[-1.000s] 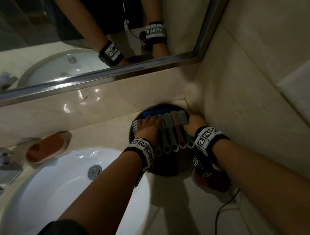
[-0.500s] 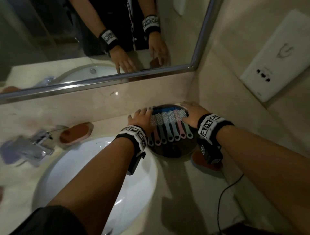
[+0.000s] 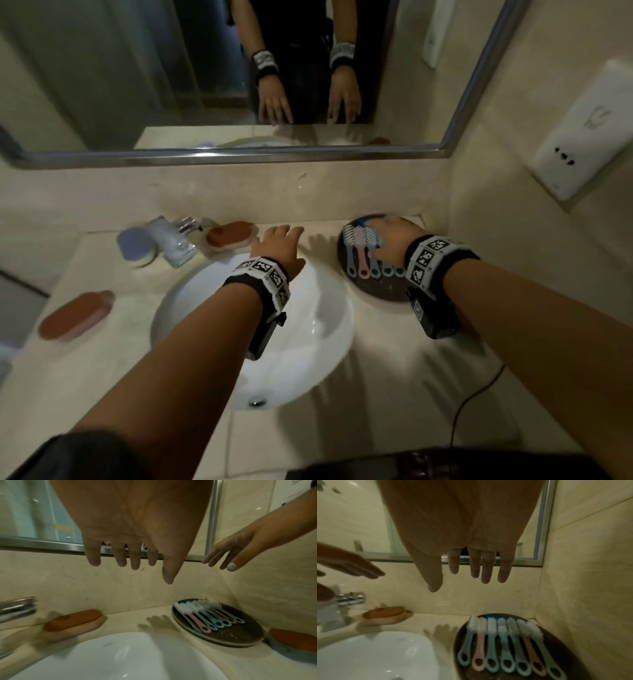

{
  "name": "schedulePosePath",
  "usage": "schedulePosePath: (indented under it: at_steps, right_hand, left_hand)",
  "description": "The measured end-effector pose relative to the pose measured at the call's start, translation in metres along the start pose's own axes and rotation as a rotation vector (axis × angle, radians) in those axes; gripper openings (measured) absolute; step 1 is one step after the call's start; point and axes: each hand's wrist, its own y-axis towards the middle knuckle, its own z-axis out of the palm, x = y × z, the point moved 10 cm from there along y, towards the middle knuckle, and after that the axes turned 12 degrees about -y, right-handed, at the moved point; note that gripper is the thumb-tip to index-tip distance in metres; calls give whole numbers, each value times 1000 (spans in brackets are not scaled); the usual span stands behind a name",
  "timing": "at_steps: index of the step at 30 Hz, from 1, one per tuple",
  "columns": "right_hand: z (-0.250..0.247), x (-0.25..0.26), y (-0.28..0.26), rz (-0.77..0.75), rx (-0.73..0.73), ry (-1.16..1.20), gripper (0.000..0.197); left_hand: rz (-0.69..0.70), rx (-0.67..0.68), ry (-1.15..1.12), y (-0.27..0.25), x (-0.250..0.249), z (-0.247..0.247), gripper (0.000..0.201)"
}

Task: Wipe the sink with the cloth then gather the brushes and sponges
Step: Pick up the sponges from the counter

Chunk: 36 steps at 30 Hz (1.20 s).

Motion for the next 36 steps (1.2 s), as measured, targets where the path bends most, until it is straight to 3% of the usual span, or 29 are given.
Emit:
schedulePosePath:
  at_steps: [9,15,20,25,30,36]
  right_hand:
    - [19,107,-28,-208,-16,25,68]
    - [-13,187,-35,-319,-75,0,66]
    - [-34,245,-19,-355,-112,-10,66]
    - [-39,345,10,-449,-114,-43,61]
    - [-39,427,43,-443,-98,-85,63]
    - [-14,494,71,-473,39,-114,67]
  left_hand:
    - [-251,-72,8,-104,91,-11,67]
    - [-376,-165,-15,-150,161,-47,65]
    - [-413,-177,-32,-164,216,-61,67]
    - [-479,-171,-60,-167,302,-75,65]
    - [-513,-156,-128,-163,378,-84,59]
    - [-513,-37,-133,-152,434,-78,67]
